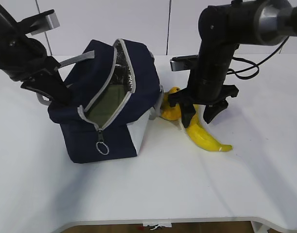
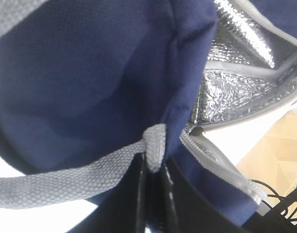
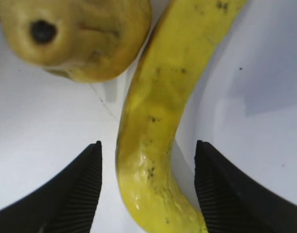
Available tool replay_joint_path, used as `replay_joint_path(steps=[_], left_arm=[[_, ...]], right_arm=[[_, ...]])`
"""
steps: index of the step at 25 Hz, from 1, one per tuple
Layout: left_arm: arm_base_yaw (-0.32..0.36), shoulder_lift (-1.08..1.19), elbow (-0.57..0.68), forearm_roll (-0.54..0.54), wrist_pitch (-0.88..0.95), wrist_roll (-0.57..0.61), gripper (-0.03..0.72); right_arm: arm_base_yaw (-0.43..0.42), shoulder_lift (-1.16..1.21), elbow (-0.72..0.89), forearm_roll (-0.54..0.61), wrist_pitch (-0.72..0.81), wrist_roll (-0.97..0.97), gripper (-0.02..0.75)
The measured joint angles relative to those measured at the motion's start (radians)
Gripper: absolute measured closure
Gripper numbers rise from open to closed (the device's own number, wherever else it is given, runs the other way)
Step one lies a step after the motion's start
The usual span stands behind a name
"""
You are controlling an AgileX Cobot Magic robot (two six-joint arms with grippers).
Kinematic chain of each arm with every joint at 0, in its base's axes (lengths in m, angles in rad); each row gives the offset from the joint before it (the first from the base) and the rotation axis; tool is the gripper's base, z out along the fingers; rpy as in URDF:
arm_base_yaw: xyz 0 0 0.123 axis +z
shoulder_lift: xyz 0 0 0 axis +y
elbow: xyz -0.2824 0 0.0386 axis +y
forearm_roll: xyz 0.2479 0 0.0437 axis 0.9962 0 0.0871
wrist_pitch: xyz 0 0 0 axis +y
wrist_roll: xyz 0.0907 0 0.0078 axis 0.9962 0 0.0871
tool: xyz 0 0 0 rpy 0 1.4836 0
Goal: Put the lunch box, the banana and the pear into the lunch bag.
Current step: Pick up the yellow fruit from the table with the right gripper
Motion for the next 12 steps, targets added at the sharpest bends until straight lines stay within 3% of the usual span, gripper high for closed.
replay_joint_path(steps=[8,12], left_arm=[[0.000,0.000,0.000,0.000,0.002,0.000,0.680],[0.000,0.000,0.000,0.000,0.002,0.000,0.680]], right_arm=[[0.000,0.045,0.000,0.000,-0.009,0.000,0.307],[0.000,0.045,0.000,-0.024,-0.011,0.000,0.418]])
